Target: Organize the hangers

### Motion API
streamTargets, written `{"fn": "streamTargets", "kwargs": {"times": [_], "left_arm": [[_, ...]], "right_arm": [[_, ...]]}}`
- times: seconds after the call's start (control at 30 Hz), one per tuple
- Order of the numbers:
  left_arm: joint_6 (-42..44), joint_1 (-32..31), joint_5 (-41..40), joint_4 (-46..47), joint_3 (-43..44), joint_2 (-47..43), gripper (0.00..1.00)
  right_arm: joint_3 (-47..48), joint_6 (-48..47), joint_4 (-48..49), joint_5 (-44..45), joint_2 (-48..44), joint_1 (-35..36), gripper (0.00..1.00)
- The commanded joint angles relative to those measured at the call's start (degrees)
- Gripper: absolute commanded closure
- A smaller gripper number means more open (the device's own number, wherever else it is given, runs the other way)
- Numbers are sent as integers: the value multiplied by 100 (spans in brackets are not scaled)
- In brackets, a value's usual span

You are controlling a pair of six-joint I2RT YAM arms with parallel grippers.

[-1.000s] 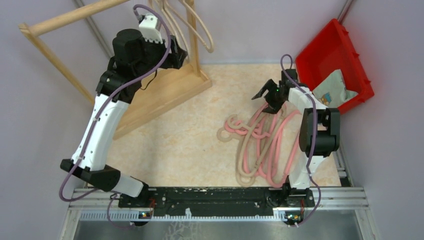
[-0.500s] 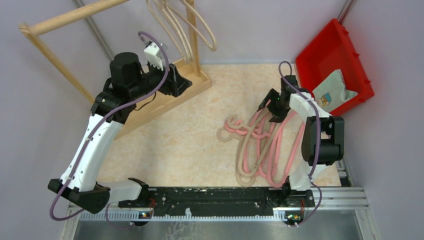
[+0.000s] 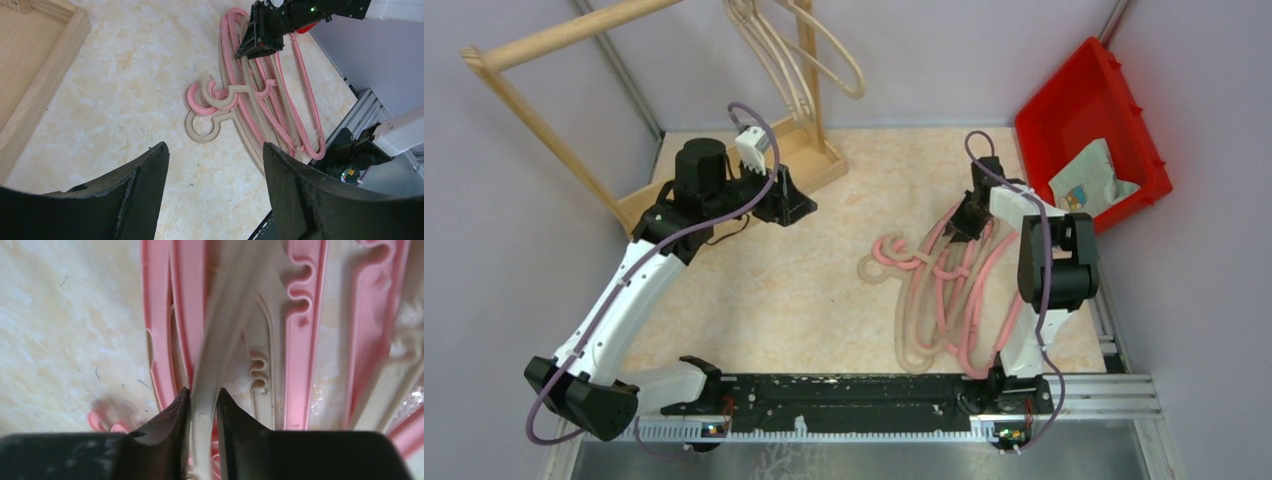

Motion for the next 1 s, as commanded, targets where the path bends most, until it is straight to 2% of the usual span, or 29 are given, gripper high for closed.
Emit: {"fn": "streamTargets", "kwargs": {"times": [0.0,0.03,0.07,0.3,0.43,0.73,0.83,0.97], "left_arm": [[35,-52,247,324,-353,-161,26],[77,-50,329,357,-447,-154,26],[122,-66,421,399,-544,-150,26],[233,-198,1125,950,-1018,-29,28],[144,-235,1496,1492,-1207,-29,27],[-184,-464,1706,2880,-1361,515,23],[-314,-641,1574,3304,-1384,718,23],[-289,-866,1353,3390,-1403,935,23]], "right_arm": [[225,-38,249,212,14,45,91],[270,-44,203,217,-8,45,98],[336,-57,110,219,-50,45,100],[1223,117,-811,-643,-855,44,100],[1974,505,-763,-1202,-977,44,100],[1890,2523,1866,-2103,-352,476,100],[2033,2924,2311,-2174,-202,797,100],[1896,3727,3225,-2377,-176,1064,100]]}}
